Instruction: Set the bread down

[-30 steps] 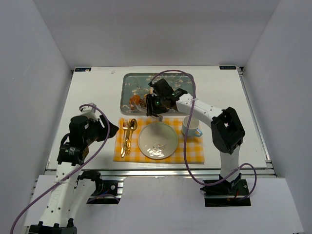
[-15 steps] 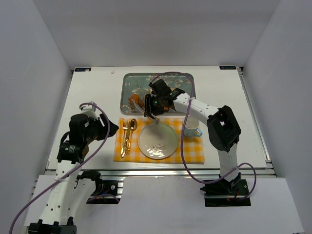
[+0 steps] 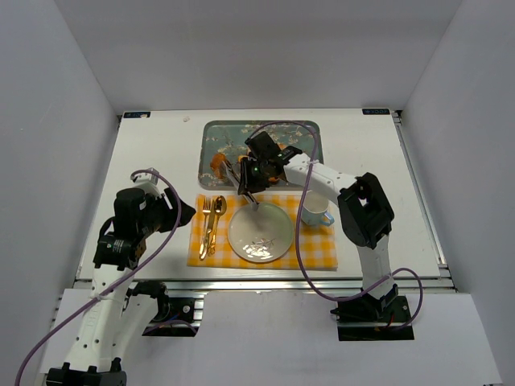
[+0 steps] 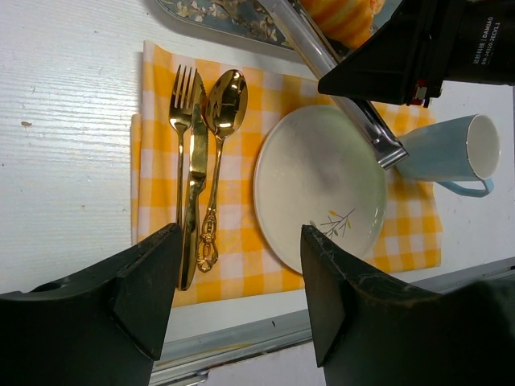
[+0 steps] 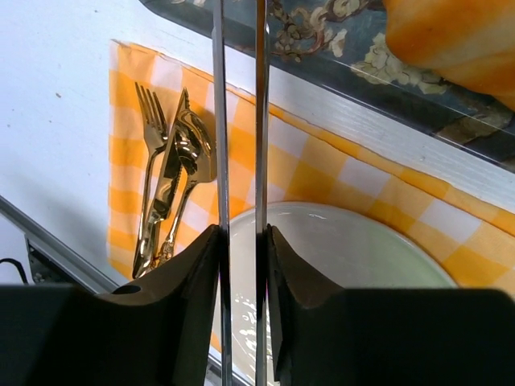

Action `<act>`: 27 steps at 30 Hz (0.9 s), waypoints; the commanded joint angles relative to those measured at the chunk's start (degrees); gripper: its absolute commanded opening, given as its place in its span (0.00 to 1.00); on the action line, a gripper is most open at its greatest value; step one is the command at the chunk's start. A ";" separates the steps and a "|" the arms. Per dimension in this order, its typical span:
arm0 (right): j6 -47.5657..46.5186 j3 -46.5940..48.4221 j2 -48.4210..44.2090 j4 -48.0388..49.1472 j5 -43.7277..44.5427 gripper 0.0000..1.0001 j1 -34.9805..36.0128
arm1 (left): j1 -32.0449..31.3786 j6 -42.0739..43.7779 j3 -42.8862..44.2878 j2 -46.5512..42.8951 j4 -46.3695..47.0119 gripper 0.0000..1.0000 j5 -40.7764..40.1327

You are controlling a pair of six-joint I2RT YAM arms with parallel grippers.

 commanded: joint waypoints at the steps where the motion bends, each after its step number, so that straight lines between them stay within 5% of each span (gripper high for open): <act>1: 0.43 1.72 0.17 0.50 -1.66 0.24 -0.53 | 0.24 0.58 1.95 0.12 -0.03 0.70 -0.77; 9: -0.80 -1.44 -2.38 3.57 -6.93 0.00 -3.07 | 0.24 0.67 2.12 0.74 0.85 0.70 -0.51; 27: -5.46 -2.76 -6.95 7.97 -18.27 0.00 -5.27 | 0.24 0.49 2.30 0.74 1.47 0.70 0.28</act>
